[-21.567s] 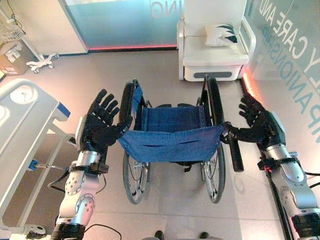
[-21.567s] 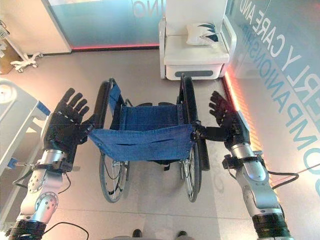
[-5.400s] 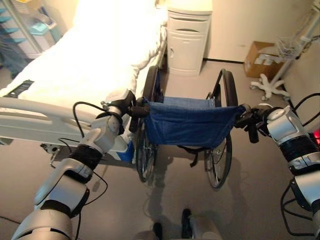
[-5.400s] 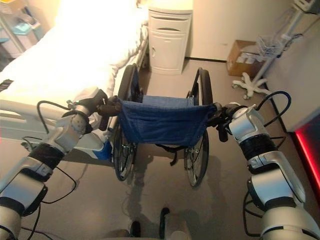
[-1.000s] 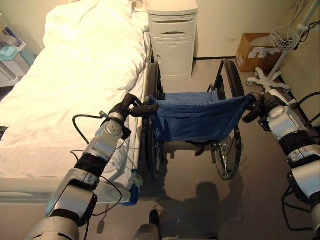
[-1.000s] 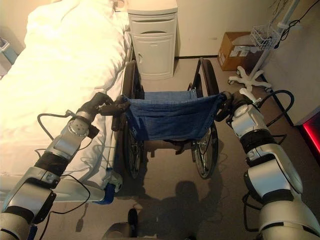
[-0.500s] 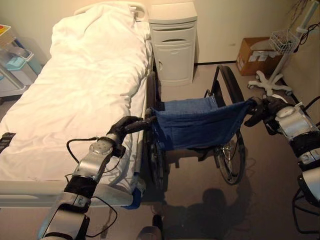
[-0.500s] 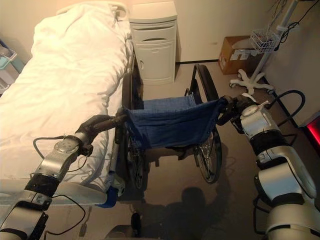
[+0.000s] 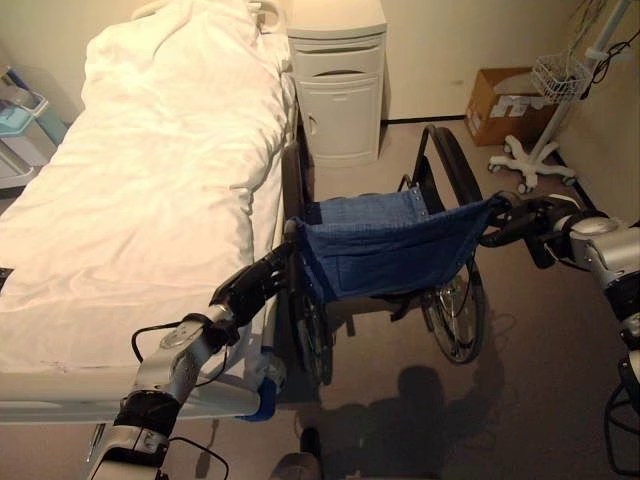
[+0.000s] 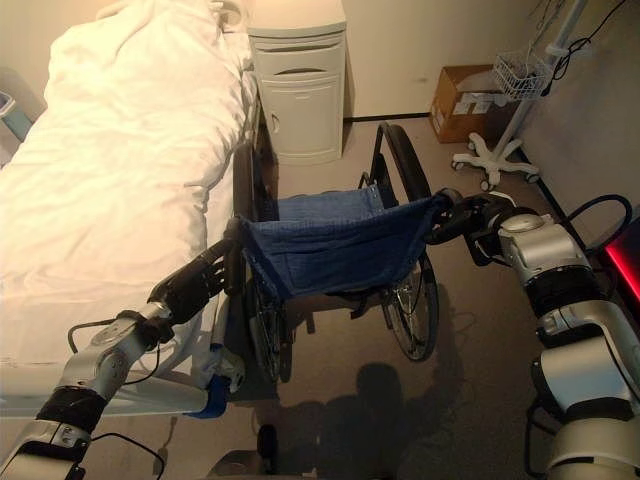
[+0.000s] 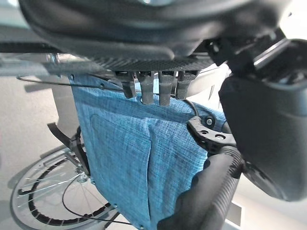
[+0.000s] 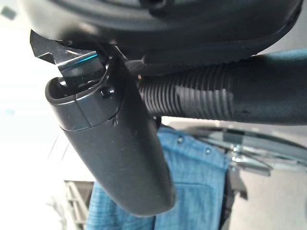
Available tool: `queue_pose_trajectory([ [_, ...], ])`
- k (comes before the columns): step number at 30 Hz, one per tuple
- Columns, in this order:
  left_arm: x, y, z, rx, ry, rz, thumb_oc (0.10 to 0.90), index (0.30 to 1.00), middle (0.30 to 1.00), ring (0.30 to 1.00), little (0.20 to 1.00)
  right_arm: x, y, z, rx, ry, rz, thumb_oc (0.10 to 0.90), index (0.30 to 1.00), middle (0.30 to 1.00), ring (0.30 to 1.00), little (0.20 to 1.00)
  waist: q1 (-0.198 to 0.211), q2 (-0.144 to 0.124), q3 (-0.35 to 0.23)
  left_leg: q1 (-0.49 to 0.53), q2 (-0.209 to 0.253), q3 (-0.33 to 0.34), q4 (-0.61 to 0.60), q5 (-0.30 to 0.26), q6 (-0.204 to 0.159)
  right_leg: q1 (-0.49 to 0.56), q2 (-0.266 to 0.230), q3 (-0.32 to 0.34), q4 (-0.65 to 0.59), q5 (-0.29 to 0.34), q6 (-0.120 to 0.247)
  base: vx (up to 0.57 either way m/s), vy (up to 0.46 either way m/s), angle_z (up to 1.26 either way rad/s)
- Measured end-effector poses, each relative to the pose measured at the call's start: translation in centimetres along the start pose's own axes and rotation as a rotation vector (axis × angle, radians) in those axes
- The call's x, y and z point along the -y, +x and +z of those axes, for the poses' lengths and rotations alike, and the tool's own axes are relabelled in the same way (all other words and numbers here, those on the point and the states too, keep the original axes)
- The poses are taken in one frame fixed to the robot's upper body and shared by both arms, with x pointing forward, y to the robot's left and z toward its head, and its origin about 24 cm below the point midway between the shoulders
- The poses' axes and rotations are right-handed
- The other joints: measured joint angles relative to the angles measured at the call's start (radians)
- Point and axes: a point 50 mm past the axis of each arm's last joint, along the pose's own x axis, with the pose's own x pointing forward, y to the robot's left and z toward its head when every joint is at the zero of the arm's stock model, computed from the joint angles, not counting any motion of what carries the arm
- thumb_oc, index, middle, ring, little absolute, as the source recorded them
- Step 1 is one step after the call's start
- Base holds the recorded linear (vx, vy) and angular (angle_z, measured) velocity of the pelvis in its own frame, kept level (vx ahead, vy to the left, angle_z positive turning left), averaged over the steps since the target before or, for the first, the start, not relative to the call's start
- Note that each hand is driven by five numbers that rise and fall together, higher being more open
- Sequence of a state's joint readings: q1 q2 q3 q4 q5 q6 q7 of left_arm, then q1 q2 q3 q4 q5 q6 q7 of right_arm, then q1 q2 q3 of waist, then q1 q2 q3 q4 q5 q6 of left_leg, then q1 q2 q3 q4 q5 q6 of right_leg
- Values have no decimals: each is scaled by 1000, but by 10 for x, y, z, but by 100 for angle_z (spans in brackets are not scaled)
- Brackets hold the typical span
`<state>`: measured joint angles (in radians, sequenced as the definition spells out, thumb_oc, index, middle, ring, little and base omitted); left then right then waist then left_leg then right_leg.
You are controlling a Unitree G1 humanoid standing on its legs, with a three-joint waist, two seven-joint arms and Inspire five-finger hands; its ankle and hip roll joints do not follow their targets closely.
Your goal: Push the wheelchair next to the bed
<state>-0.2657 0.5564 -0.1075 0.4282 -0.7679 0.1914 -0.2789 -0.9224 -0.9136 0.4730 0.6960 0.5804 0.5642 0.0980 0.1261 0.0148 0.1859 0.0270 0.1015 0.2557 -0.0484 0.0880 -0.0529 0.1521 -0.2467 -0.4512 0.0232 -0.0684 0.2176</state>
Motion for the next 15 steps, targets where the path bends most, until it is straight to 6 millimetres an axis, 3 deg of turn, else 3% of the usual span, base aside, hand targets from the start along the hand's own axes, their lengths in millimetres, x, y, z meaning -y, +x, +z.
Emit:
queue_pose_trajectory([
  [4, -9, -2, -6, -7, -48, 34, 800, 900, 900, 900, 900, 6, -3, -6, 16, 131, 36, 800, 900, 900, 900, 900, -2, -10, 6, 4, 0, 0, -5, 0, 0, 1, 0, 0, 0, 0, 0, 0, 0, 0],
  [9, -32, -20, -42, -125, -100, 134, 800, 900, 900, 900, 900, 9, -7, -12, 42, 354, 112, 800, 900, 900, 900, 900, -15, -24, 14, 13, -1, 4, -15, 0, 0, 0, 0, 0, 0, 0, 0, 1, -6, -3],
  [15, -30, -23, -50, -124, -160, 95, 800, 900, 900, 900, 900, 8, -10, -22, 60, 541, 181, 800, 900, 900, 900, 900, -31, -32, 18, 24, -2, 14, -26, 0, 0, 2, 0, 0, 0, 0, -1, 10, -18, -4],
])
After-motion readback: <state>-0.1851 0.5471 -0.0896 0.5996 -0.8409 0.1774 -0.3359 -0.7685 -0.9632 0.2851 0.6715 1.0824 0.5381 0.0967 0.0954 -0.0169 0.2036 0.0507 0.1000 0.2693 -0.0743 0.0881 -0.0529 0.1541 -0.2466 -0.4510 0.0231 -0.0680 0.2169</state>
